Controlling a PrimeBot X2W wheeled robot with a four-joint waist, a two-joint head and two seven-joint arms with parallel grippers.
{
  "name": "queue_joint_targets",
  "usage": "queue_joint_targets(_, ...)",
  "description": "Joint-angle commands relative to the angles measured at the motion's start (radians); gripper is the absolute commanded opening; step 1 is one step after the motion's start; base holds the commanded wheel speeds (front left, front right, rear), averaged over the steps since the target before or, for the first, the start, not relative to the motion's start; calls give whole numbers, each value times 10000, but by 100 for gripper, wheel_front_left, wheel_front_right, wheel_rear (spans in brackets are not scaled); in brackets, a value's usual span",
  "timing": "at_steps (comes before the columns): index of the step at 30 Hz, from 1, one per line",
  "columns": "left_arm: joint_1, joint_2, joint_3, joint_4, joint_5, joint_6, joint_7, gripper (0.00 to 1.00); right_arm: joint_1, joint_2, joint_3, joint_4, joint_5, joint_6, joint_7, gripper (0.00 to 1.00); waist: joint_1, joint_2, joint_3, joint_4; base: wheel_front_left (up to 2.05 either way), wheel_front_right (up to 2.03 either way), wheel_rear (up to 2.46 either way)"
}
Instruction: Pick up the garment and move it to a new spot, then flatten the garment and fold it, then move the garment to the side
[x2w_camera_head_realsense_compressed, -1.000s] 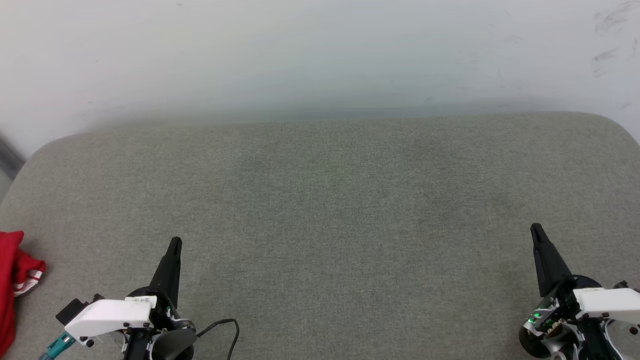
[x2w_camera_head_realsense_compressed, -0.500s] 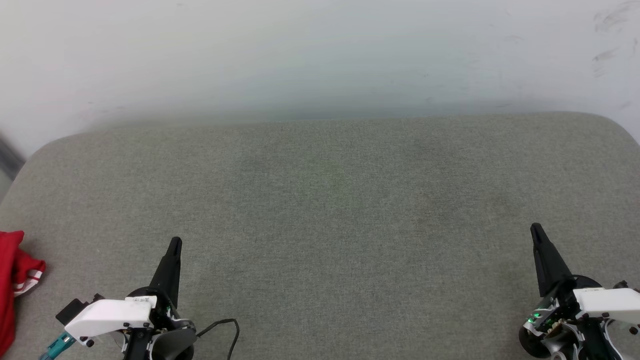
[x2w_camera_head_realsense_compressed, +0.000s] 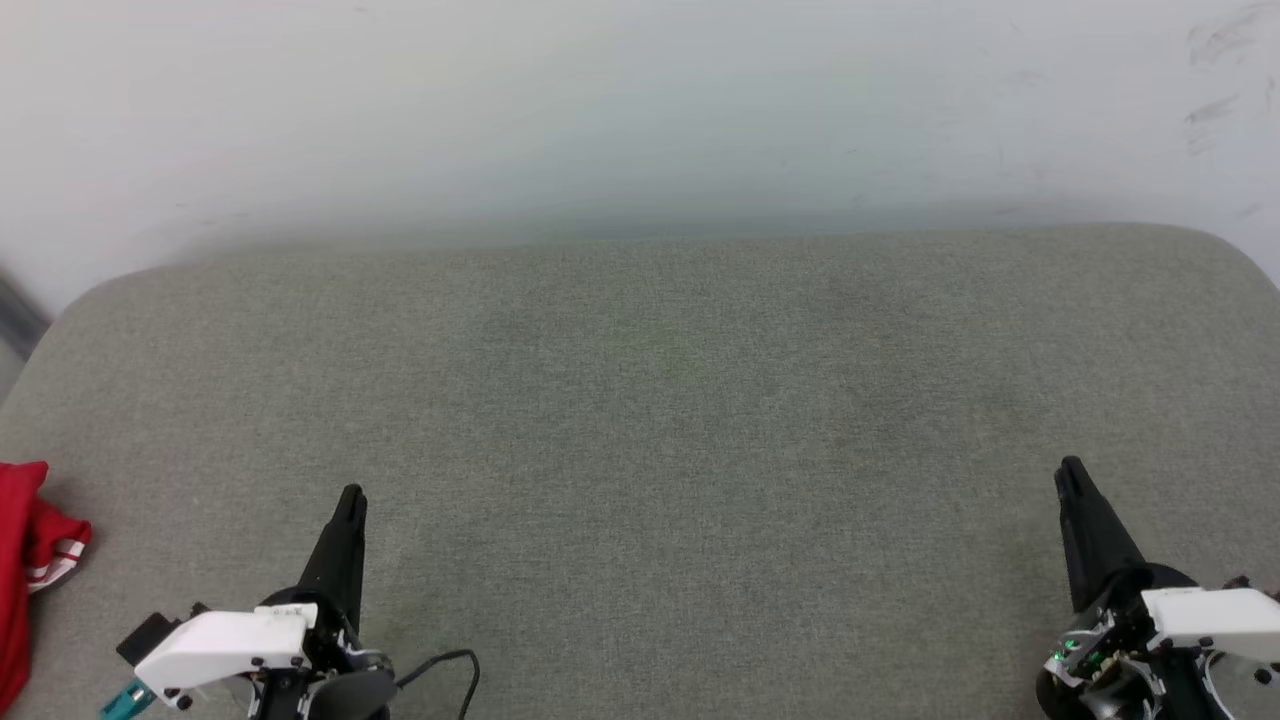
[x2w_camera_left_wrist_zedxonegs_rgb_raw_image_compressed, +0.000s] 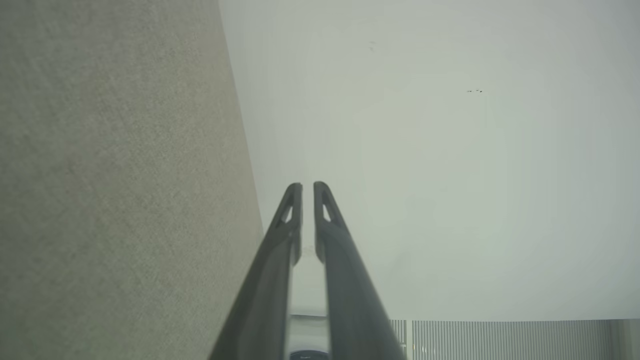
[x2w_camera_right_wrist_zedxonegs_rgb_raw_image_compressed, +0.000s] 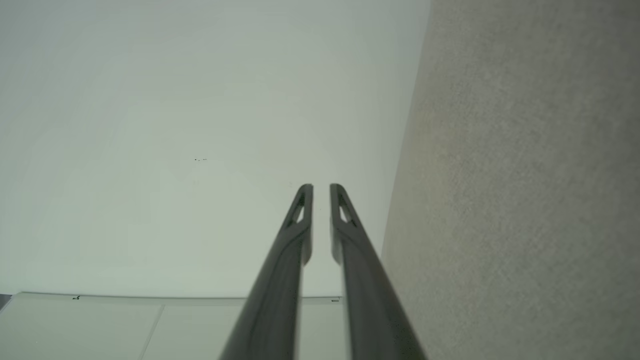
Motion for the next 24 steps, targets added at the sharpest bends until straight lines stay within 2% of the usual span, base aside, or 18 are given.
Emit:
queue_joint_targets(1,36,-8,-6,49,0,0,-10,100,40,2,2,49,-1,0,-3,100,0,0,0,0,0,0,0)
queue_joint_targets(15,167,75,-597,-574,415,2,-627,100,326,-22,352,-488,-559,0,-615,100,0,0,9,16,0,0,0)
queue_joint_targets(24,183,114,-734,-1005,2233,2,-1030,100,407,-67,423,-961,-2220,1,-1022,100,0,0,3,36,0,0,0)
